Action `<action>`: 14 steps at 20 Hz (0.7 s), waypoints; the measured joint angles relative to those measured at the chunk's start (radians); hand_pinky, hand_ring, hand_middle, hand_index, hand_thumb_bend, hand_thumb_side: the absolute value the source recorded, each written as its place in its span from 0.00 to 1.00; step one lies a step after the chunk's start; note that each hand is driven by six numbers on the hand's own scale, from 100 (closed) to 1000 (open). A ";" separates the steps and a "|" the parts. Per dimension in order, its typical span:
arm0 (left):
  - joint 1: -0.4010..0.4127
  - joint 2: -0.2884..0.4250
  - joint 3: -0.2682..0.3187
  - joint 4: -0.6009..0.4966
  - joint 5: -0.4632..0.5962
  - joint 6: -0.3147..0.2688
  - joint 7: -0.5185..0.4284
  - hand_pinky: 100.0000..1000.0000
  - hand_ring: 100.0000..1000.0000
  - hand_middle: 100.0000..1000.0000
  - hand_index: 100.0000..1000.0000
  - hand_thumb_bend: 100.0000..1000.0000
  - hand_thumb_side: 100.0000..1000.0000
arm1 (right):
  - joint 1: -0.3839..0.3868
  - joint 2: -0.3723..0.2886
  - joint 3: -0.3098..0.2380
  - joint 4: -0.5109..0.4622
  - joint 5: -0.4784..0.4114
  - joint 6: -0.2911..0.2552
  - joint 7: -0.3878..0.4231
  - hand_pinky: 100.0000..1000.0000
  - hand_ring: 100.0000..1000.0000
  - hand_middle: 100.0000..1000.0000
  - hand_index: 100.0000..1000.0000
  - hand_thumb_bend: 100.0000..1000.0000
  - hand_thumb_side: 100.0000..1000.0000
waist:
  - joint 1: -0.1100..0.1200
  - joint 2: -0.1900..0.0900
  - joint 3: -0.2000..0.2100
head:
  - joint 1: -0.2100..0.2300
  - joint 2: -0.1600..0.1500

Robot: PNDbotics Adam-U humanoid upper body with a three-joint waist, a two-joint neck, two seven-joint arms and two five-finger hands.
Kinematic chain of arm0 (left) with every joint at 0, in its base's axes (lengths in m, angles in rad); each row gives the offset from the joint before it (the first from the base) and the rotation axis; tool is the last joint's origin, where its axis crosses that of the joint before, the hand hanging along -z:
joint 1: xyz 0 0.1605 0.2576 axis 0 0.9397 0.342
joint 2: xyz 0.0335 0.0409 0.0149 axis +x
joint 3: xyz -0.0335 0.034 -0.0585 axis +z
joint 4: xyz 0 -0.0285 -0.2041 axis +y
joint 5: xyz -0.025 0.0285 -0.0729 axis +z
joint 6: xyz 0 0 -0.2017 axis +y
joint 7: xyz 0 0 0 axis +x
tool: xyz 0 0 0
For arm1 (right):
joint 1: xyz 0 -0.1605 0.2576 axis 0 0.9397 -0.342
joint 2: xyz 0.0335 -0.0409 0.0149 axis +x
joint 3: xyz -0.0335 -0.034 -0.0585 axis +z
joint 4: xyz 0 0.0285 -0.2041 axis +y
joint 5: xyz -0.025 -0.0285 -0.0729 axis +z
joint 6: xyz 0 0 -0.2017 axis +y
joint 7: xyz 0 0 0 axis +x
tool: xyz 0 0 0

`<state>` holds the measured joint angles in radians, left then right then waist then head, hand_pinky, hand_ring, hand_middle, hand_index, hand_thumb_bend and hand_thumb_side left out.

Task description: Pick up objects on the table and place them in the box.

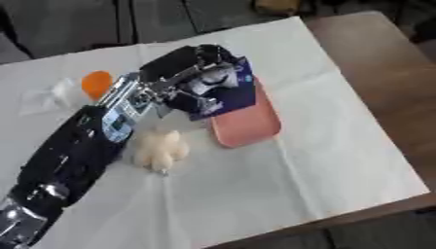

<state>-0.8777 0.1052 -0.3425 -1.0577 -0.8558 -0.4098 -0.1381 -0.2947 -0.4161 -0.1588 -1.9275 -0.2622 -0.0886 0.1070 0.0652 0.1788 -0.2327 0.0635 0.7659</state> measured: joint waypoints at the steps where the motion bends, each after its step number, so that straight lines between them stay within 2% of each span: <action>1: 0.000 -0.005 0.002 0.012 -0.006 -0.014 0.010 0.43 0.73 0.78 0.89 0.06 0.01 | -0.001 0.000 0.000 0.000 0.000 -0.001 0.001 0.51 0.52 0.77 0.70 0.00 0.71 | 0.000 0.001 0.000 | 0.000 0.000; 9: 0.001 -0.028 0.007 0.044 -0.037 -0.067 0.056 0.44 0.73 0.78 0.89 0.09 0.00 | -0.005 0.007 0.005 0.000 0.000 -0.003 0.003 0.51 0.52 0.77 0.70 0.00 0.71 | -0.005 0.007 -0.010 | 0.000 0.000; 10: 0.000 -0.028 0.007 0.043 -0.041 -0.069 0.058 0.46 0.74 0.78 0.89 0.16 0.00 | -0.005 0.007 0.005 0.000 0.000 -0.003 0.003 0.51 0.52 0.77 0.70 0.00 0.71 | -0.005 0.008 -0.012 | 0.000 0.000; 11: 0.000 -0.028 0.007 0.041 -0.046 -0.072 0.061 0.46 0.74 0.78 0.89 0.16 0.00 | -0.005 0.007 0.005 0.000 0.000 -0.003 0.003 0.51 0.52 0.77 0.70 0.00 0.71 | -0.005 0.008 -0.013 | 0.000 0.000; 12: -0.001 -0.028 0.007 0.039 -0.051 -0.074 0.063 0.49 0.75 0.79 0.90 0.26 0.00 | -0.005 0.007 0.005 0.000 0.000 -0.003 0.003 0.51 0.52 0.76 0.70 0.00 0.71 | -0.005 0.008 -0.013 | 0.000 0.000; 14: -0.001 -0.028 0.007 0.033 -0.063 -0.079 0.063 0.53 0.77 0.80 0.90 0.32 0.04 | -0.005 0.007 0.005 0.000 0.000 -0.003 0.004 0.51 0.52 0.76 0.70 0.00 0.71 | -0.005 0.008 -0.013 | 0.000 0.000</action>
<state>-0.8785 0.0768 -0.3353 -1.0249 -0.9192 -0.4888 -0.0748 -0.3000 -0.4090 -0.1533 -1.9277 -0.2626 -0.0918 0.1109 0.0600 0.1863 -0.2461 0.0634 0.7659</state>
